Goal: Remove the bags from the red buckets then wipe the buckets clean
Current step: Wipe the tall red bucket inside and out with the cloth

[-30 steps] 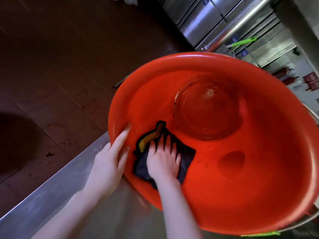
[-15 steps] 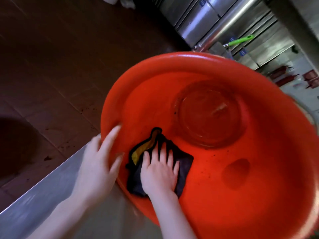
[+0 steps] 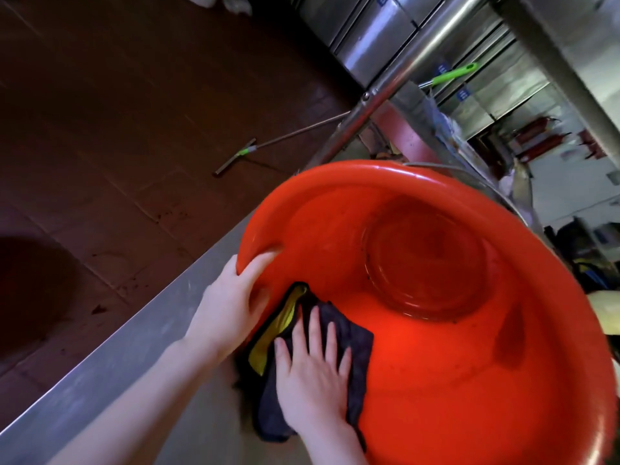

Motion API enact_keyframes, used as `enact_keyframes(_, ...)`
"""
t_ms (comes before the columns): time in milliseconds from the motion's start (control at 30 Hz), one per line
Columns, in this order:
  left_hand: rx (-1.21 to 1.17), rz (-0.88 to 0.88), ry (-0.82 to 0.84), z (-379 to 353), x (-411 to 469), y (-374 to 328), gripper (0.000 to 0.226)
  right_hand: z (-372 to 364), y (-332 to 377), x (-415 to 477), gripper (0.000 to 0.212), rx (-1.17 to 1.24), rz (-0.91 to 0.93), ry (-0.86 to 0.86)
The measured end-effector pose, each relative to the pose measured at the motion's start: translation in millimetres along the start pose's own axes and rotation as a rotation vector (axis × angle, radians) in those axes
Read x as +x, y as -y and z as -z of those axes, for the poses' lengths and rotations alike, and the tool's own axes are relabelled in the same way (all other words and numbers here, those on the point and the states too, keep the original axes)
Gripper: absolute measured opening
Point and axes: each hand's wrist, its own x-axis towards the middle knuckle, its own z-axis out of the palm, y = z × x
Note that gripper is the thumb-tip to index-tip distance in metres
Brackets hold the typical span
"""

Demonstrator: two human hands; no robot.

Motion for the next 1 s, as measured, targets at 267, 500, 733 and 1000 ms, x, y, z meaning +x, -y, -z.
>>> enact_keyframes(267,-0.087,0.025,-0.018,-6,-5,17,0.071,28,-26,140,0.059,0.302,-0.35,0.013)
enact_keyframes(500,-0.049,0.055,-0.061,-15,-7,23,0.066,24,-4,116,0.059,0.205,-0.172,-0.089)
enact_keyframes(733,-0.058,0.017,-0.061,-11,-9,19,0.035,8,15,17,0.062,0.127,0.143,-0.21)
enact_keyframes(1000,-0.124,0.076,-0.05,-10,-9,16,0.044,39,-9,173,0.057,0.494,-0.408,-0.056)
